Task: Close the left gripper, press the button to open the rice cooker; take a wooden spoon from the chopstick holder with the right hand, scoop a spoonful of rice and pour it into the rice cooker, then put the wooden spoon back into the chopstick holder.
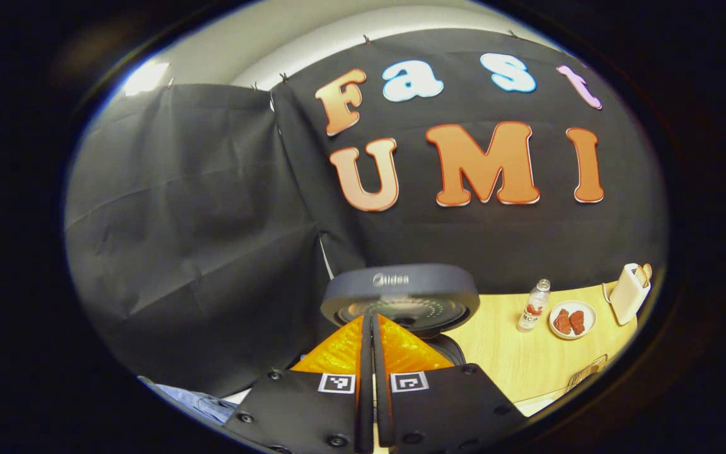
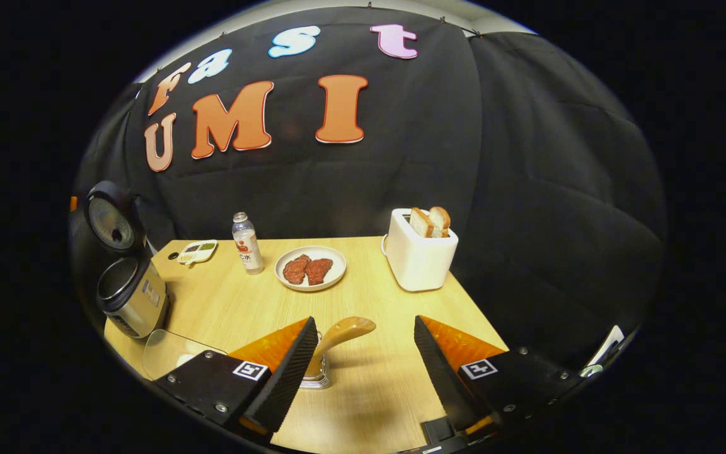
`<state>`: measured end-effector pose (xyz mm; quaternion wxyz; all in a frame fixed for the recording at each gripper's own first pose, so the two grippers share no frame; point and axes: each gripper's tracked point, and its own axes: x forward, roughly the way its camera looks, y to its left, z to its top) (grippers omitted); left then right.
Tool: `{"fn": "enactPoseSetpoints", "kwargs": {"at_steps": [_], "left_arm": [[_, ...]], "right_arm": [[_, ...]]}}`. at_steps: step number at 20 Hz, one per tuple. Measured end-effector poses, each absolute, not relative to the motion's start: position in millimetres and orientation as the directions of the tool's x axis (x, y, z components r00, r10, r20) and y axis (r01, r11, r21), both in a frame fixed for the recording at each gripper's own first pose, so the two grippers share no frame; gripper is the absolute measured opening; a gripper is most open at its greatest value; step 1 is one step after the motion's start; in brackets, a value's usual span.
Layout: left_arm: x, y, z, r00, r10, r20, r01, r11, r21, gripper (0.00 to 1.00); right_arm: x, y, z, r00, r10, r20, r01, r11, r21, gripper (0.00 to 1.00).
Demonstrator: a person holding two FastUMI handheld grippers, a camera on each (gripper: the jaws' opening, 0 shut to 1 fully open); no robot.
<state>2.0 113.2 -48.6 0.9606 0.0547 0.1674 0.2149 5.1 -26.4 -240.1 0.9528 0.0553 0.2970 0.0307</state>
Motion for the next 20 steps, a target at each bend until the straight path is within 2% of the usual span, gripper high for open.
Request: {"fn": "enactPoseSetpoints", "kwargs": {"at_steps": [1, 2, 3, 4, 5, 6, 9, 11, 12, 14, 16, 17, 19, 20], "left_arm": [[-7.6, 111.9, -48.0, 0.843, 0.452, -0.291, -0.419, 0.892, 0.171, 0.07], [-13.4, 102.3, -45.0, 0.853, 0.438, -0.283, -0.412, 0.899, 0.150, 0.00], [-17.8, 95.4, -40.0, 0.860, 0.434, -0.268, -0.410, 0.901, 0.142, 0.07], [-24.1, 91.3, -33.8, 0.865, 0.436, -0.249, -0.411, 0.900, 0.145, 0.08], [-29.9, 87.2, -28.1, 0.869, 0.437, -0.230, -0.411, 0.898, 0.155, 0.14], [-37.9, 84.2, -26.2, 0.871, 0.440, -0.219, -0.411, 0.896, 0.167, 0.30], [-56.3, 79.7, -27.6, 0.859, 0.450, -0.245, -0.424, 0.892, 0.155, 0.35], [-71.4, 86.9, -29.8, 0.831, 0.491, -0.263, -0.466, 0.871, 0.155, 0.48], [-80.6, 90.6, -28.1, 0.817, 0.512, -0.266, -0.487, 0.859, 0.158, 0.40], [-95.2, 93.3, -27.2, 0.786, 0.555, -0.272, -0.528, 0.832, 0.171, 0.40], [-102.9, 86.5, -26.2, 0.773, 0.571, -0.276, -0.542, 0.821, 0.180, 0.57], [-104.2, 81.0, -25.6, 0.770, 0.574, -0.278, -0.544, 0.819, 0.184, 0.57], [-105.9, 71.9, -19.7, 0.774, 0.574, -0.267, -0.539, 0.819, 0.196, 0.56], [-107.0, 66.1, -18.1, 0.781, 0.568, -0.260, -0.531, 0.823, 0.204, 0.55]], "right_arm": [[3.3, -22.9, -248.8, 0.805, 0.107, -0.584, -0.026, 0.989, 0.145, 0.95], [3.5, -15.4, -255.4, 0.788, 0.132, -0.601, -0.028, 0.983, 0.180, 0.96], [5.0, -9.9, -262.3, 0.775, 0.159, -0.612, -0.031, 0.976, 0.215, 0.96], [8.5, -5.9, -269.5, 0.763, 0.175, -0.622, -0.029, 0.971, 0.238, 0.96], [10.4, -2.2, -279.1, 0.747, 0.187, -0.637, -0.026, 0.967, 0.254, 0.95], [10.0, -0.8, -289.9, 0.726, 0.195, -0.659, -0.025, 0.966, 0.258, 0.94], [11.8, 10.5, -308.5, 0.681, 0.254, -0.687, -0.041, 0.950, 0.310, 0.92], [19.2, 17.9, -312.6, 0.677, 0.286, -0.678, -0.046, 0.936, 0.349, 0.89], [20.8, 21.3, -317.2, 0.668, 0.300, -0.681, -0.048, 0.931, 0.362, 0.85], [22.7, 26.6, -328.0, 0.644, 0.317, -0.696, -0.045, 0.924, 0.379, 0.79], [29.7, 35.1, -333.0, 0.637, 0.346, -0.689, -0.055, 0.912, 0.407, 0.74], [29.9, 36.9, -335.9, 0.632, 0.358, -0.687, -0.058, 0.906, 0.419, 0.72], [33.3, 44.8, -334.8, 0.629, 0.387, -0.674, -0.048, 0.885, 0.463, 0.60], [35.4, 49.3, -335.9, 0.628, 0.399, -0.668, -0.049, 0.877, 0.478, 0.48]]}}
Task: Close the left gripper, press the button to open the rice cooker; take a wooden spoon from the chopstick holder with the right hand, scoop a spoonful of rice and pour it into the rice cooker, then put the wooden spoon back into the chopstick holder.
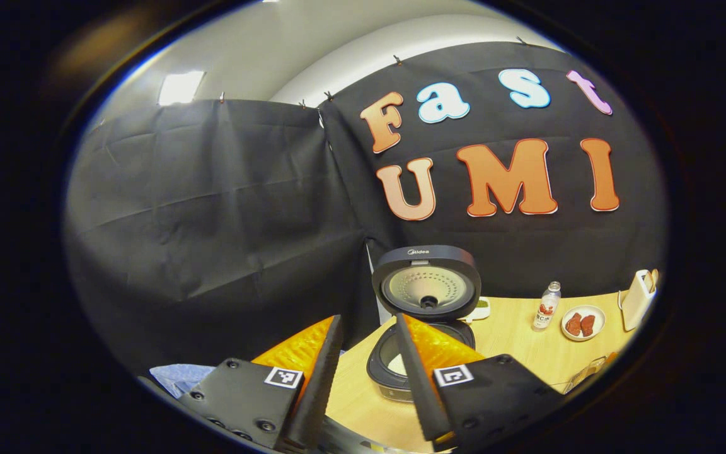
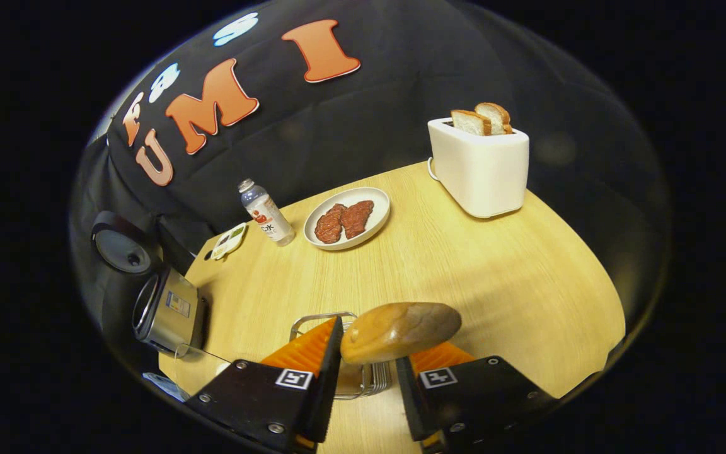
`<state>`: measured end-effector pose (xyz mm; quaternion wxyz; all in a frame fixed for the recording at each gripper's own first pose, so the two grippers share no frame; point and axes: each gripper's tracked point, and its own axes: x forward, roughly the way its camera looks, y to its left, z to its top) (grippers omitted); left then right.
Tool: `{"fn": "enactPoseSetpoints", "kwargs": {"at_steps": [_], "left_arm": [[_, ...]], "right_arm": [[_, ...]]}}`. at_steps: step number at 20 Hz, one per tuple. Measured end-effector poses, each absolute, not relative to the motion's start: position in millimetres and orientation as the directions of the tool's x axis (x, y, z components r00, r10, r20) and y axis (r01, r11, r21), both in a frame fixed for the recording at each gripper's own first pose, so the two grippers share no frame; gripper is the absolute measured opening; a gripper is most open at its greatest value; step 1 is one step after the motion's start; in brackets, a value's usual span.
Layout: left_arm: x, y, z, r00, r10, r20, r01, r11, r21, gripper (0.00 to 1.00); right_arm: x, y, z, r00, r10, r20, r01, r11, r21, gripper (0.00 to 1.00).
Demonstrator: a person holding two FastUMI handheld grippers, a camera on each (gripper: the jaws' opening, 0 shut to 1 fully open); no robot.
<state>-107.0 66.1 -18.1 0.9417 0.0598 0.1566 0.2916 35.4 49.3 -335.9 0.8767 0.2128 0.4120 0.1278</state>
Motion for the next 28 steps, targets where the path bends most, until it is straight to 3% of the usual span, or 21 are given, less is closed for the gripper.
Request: {"fn": "enactPoseSetpoints", "kwargs": {"at_steps": [4, 6, 7, 10, 12, 15, 16, 17, 21, 22, 23, 26, 27, 28], "left_arm": [[-105.6, 61.2, -9.9, 0.795, 0.562, -0.229, -0.513, 0.824, 0.241, 0.65], [-99.8, 62.2, -13.0, 0.804, 0.549, -0.230, -0.499, 0.832, 0.241, 0.65], [-94.2, 62.6, -15.9, 0.810, 0.536, -0.237, -0.488, 0.841, 0.234, 0.82], [-78.2, 66.8, -26.4, 0.841, 0.484, -0.241, -0.442, 0.872, 0.208, 0.82], [-63.2, 72.4, -26.4, 0.875, 0.432, -0.217, -0.395, 0.898, 0.196, 0.65], [-39.0, 83.6, -31.1, 0.916, 0.354, -0.188, -0.320, 0.929, 0.187, 0.79], [-33.4, 90.0, -33.9, 0.923, 0.336, -0.189, -0.301, 0.934, 0.191, 0.97], [-27.4, 96.0, -35.5, 0.930, 0.317, -0.184, -0.283, 0.940, 0.190, 0.82], [-12.7, 117.2, -54.2, 0.941, 0.270, -0.204, -0.243, 0.959, 0.146, 0.90], [-10.5, 120.5, -59.4, 0.943, 0.258, -0.212, -0.233, 0.963, 0.137, 0.82], [-6.9, 123.6, -65.5, 0.944, 0.244, -0.221, -0.220, 0.967, 0.131, 0.90], [-4.6, 130.9, -73.2, 0.949, 0.218, -0.228, -0.194, 0.973, 0.123, 0.91], [-3.6, 131.9, -75.7, 0.948, 0.215, -0.232, -0.192, 0.974, 0.120, 0.84], [-5.0, 134.8, -78.6, 0.948, 0.215, -0.237, -0.192, 0.974, 0.118, 0.92]], "right_arm": [[41.2, 60.8, -334.6, 0.625, 0.421, -0.657, -0.024, 0.852, 0.523, 0.20], [41.2, 59.5, -336.6, 0.624, 0.406, -0.668, 0.011, 0.850, 0.527, 0.17], [39.1, 57.8, -335.1, 0.624, 0.398, -0.672, 0.025, 0.850, 0.526, 0.16], [36.5, 56.4, -318.9, 0.645, 0.386, -0.659, 0.045, 0.842, 0.538, 0.14], [37.5, 49.7, -301.9, 0.690, 0.342, -0.638, 0.054, 0.854, 0.517, 0.12], [29.7, 38.2, -267.7, 0.741, 0.252, -0.622, 0.100, 0.875, 0.474, 0.12], [25.7, 35.9, -255.4, 0.752, 0.227, -0.619, 0.120, 0.876, 0.467, 0.12], [20.7, 36.4, -242.3, 0.762, 0.207, -0.614, 0.137, 0.875, 0.465, 0.12], [-9.0, 55.4, -204.6, 0.778, 0.192, -0.598, 0.138, 0.877, 0.461, 0.12], [-16.8, 63.9, -198.0, 0.778, 0.199, -0.596, 0.129, 0.878, 0.461, 0.12], [-28.2, 73.4, -192.2, 0.775, 0.210, -0.596, 0.119, 0.878, 0.464, 0.12], [-54.7, 107.1, -188.3, 0.754, 0.256, -0.605, 0.052, 0.895, 0.443, 0.12], [-61.0, 117.4, -191.4, 0.748, 0.263, -0.609, 0.024, 0.906, 0.422, 0.12], [-66.0, 127.9, -193.9, 0.740, 0.273, -0.614, -0.004, 0.915, 0.402, 0.12]]}}
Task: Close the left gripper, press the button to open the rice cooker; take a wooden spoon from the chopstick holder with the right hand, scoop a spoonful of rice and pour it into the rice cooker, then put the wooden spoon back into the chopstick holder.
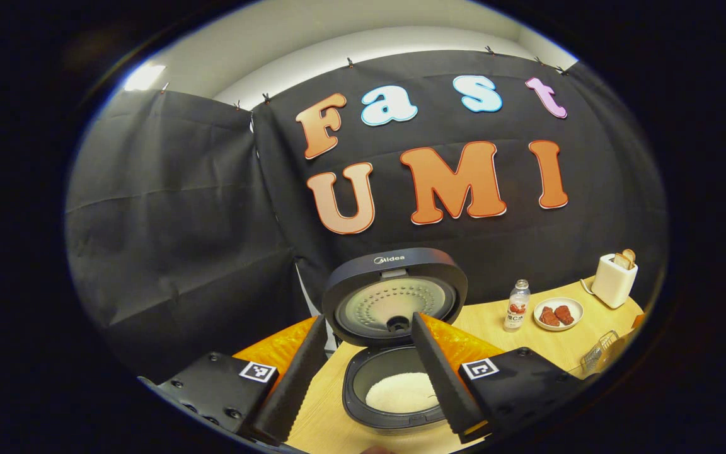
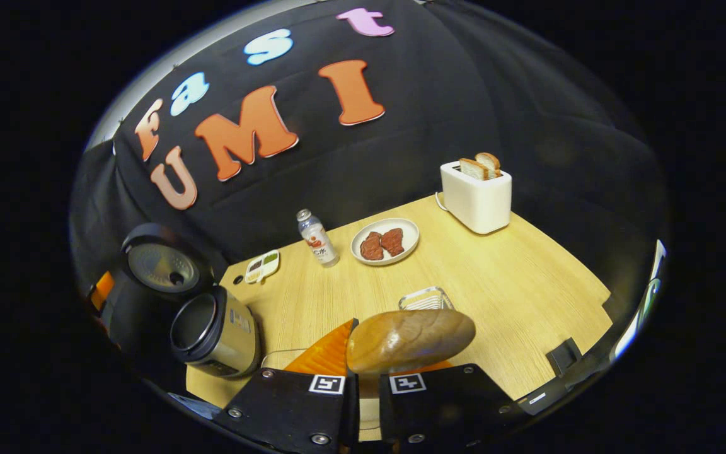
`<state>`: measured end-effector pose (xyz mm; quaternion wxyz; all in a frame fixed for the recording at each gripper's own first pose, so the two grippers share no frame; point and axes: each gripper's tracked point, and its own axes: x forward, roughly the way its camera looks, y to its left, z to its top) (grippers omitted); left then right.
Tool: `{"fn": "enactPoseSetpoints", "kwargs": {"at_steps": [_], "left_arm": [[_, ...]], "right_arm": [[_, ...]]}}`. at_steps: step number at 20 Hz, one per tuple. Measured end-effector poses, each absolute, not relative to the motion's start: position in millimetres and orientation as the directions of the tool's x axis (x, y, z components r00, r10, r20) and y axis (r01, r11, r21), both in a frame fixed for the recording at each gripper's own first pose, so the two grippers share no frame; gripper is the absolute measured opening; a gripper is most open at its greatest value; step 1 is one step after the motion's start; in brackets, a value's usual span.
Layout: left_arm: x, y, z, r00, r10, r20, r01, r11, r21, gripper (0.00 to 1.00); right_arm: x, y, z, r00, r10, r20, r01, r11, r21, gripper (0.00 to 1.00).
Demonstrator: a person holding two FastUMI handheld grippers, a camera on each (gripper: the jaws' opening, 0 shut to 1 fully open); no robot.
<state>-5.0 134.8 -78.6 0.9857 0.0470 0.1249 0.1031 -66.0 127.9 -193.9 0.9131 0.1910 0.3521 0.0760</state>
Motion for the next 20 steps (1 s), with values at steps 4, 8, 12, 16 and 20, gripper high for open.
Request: {"fn": "enactPoseSetpoints", "kwargs": {"at_steps": [4, 8, 12, 16, 20], "left_arm": [[-10.3, 149.5, -86.4, 0.945, 0.211, -0.251, -0.181, 0.974, 0.135, 0.97], [-21.4, 171.6, -98.5, 0.938, 0.208, -0.277, -0.166, 0.972, 0.167, 1.00], [-31.0, 191.8, -107.8, 0.929, 0.231, -0.290, -0.185, 0.967, 0.177, 1.00], [-29.2, 204.8, -104.1, 0.929, 0.246, -0.275, -0.202, 0.963, 0.179, 1.00], [-23.8, 207.6, -103.3, 0.936, 0.234, -0.264, -0.186, 0.963, 0.197, 1.00]], "right_arm": [[-70.9, 154.1, -209.6, 0.740, 0.240, -0.628, -0.076, 0.958, 0.276, 0.12], [-67.6, 163.6, -232.9, 0.756, 0.153, -0.637, -0.126, 0.988, 0.089, 0.12], [-73.6, 184.5, -245.1, 0.801, 0.099, -0.590, -0.197, 0.975, -0.104, 0.12], [-87.7, 206.3, -268.4, 0.821, 0.079, -0.565, -0.275, 0.922, -0.271, 0.12], [-90.8, 210.7, -274.4, 0.831, 0.054, -0.554, -0.239, 0.934, -0.267, 0.12]]}}
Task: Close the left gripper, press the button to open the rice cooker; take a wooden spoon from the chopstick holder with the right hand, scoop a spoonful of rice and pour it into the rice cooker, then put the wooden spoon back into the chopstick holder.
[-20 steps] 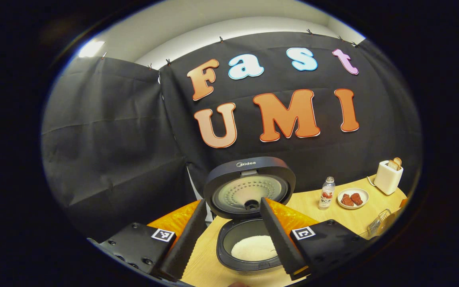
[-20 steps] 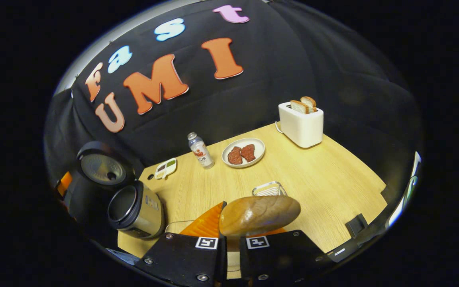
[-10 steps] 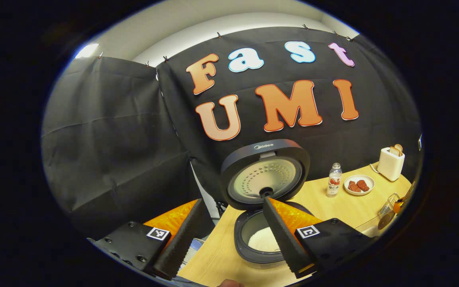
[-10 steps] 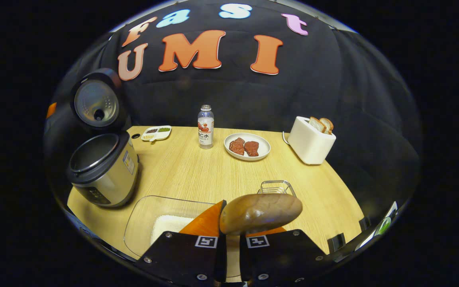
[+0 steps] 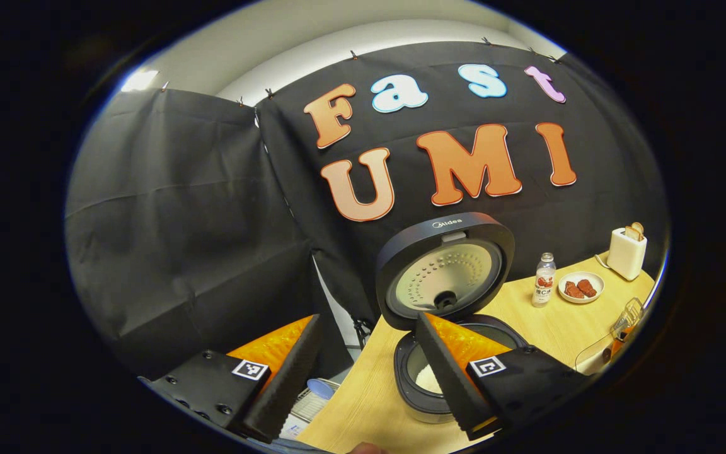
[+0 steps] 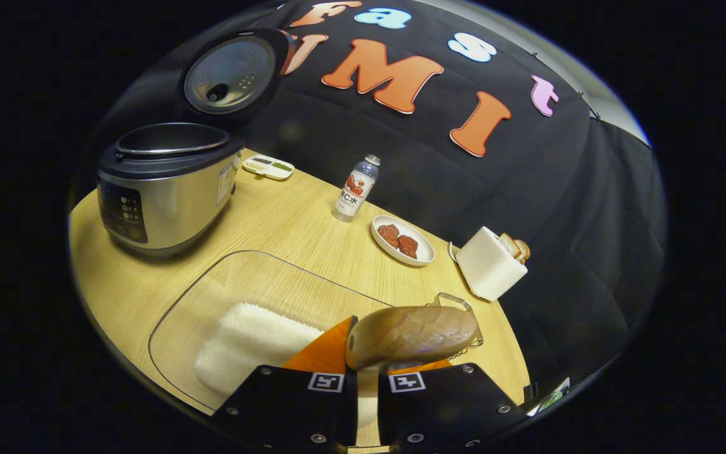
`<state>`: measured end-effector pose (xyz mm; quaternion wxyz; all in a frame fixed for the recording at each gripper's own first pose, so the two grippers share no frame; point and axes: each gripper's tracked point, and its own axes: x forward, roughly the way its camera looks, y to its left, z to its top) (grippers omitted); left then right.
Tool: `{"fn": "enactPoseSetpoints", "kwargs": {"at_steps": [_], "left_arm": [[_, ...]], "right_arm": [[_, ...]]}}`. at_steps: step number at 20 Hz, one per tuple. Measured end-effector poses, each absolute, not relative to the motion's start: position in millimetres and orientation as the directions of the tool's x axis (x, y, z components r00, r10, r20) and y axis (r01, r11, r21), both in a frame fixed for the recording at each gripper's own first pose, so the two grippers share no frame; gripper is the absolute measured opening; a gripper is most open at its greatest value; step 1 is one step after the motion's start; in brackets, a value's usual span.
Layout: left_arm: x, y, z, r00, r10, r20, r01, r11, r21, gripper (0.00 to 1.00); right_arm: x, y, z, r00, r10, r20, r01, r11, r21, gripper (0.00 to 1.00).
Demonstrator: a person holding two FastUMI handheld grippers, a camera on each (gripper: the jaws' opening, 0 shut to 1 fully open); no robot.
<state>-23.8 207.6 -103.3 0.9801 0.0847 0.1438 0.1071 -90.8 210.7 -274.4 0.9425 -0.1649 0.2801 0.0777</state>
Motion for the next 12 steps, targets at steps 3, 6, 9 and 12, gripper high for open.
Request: {"fn": "enactPoseSetpoints", "kwargs": {"at_steps": [3, 6, 9, 12], "left_arm": [[-20.2, 208.2, -102.8, 0.939, 0.228, -0.258, -0.182, 0.965, 0.190, 1.00], [-20.0, 209.4, -106.0, 0.939, 0.226, -0.260, -0.182, 0.966, 0.181, 1.00], [-21.5, 211.1, -113.6, 0.933, 0.230, -0.277, -0.187, 0.967, 0.174, 1.00], [-23.5, 212.2, -119.0, 0.928, 0.230, -0.294, -0.185, 0.967, 0.173, 1.00]], "right_arm": [[-90.7, 211.2, -281.6, 0.811, 0.058, -0.582, -0.181, 0.971, -0.155, 0.11], [-87.1, 209.9, -280.7, 0.806, 0.061, -0.589, -0.122, 0.990, -0.065, 0.11], [-90.0, 235.0, -276.6, 0.794, 0.164, -0.586, -0.120, 0.986, 0.113, 0.11], [-95.1, 257.2, -273.8, 0.776, 0.246, -0.580, -0.149, 0.966, 0.210, 0.11]]}}
